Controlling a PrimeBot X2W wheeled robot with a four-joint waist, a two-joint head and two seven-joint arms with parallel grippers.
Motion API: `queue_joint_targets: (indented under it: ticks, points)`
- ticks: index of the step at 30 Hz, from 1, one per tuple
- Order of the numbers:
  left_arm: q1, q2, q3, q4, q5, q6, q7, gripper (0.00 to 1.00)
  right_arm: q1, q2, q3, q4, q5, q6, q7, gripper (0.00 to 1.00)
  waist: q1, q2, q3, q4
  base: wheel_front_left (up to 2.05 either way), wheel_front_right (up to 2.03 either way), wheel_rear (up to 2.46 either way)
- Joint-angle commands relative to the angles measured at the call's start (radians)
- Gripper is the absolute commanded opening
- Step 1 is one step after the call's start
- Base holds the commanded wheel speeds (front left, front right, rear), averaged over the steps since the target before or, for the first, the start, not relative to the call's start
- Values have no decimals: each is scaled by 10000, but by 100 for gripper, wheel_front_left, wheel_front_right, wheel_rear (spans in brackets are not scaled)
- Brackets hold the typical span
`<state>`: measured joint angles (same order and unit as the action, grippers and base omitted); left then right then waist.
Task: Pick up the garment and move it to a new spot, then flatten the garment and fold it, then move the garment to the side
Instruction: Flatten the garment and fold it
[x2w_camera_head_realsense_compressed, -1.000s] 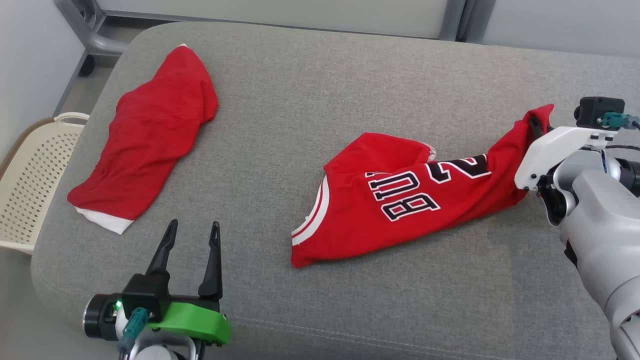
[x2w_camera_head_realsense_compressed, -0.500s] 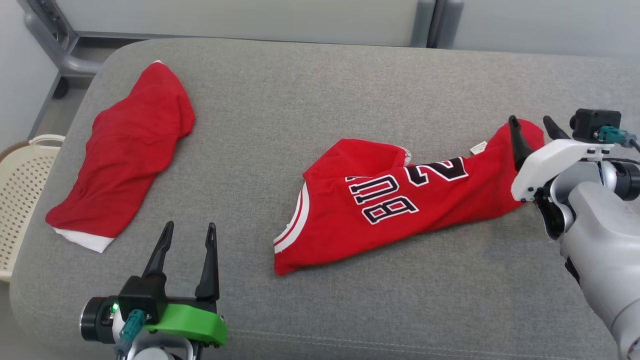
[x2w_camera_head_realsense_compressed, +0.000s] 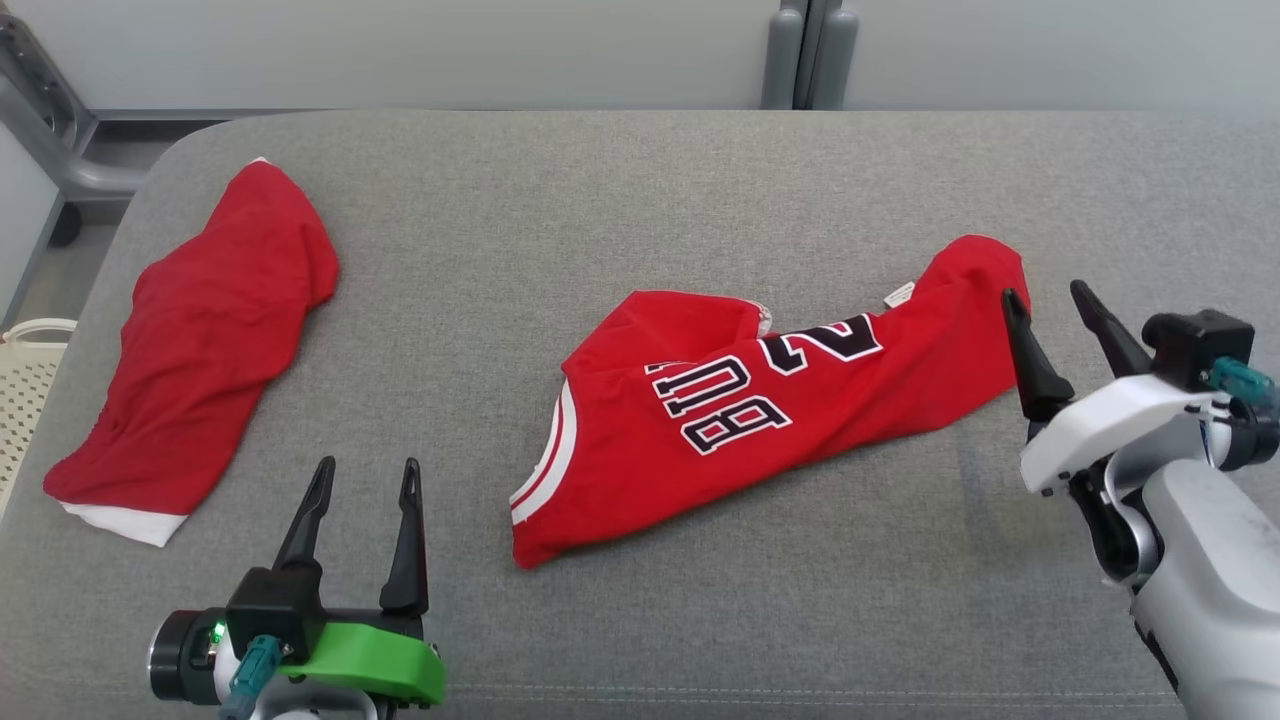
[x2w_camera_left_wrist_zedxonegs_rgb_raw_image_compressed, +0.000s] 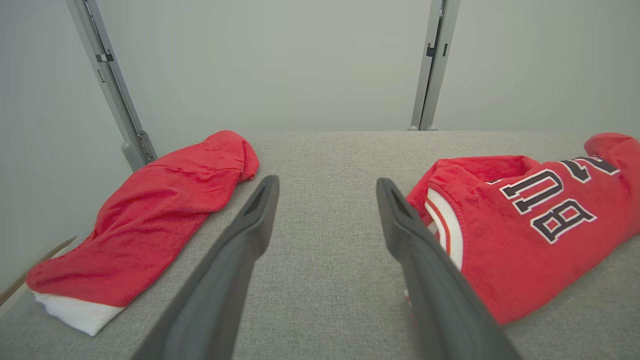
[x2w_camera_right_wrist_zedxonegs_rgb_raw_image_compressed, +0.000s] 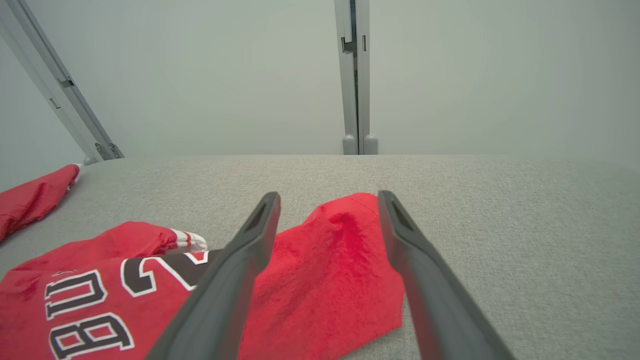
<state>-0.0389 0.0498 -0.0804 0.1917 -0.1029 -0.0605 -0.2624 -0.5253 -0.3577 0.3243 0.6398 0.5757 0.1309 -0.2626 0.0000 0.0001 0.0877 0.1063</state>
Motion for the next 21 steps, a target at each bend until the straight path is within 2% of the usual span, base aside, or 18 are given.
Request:
queue_joint_targets:
  ticks: [1, 16, 21]
  points:
    - [98, 16, 43, -49, 90, 67, -28, 100, 498, 77, -204, -435, -241, -3, -31, 100, 0, -1, -75, -111, 0, 0, 0]
    - [363, 17, 261, -71, 132, -25, -28, 100, 3493, 944, -2191, -4058, -1889, -3, -33, 100, 0, -1, -418, -504, 0, 0, 0]
    - [497, 17, 366, -31, 163, -43, -28, 100, 4283, 1352, -2812, -4779, -2310, -3, -35, 100, 0, -1, -573, -582, 0, 0, 0]
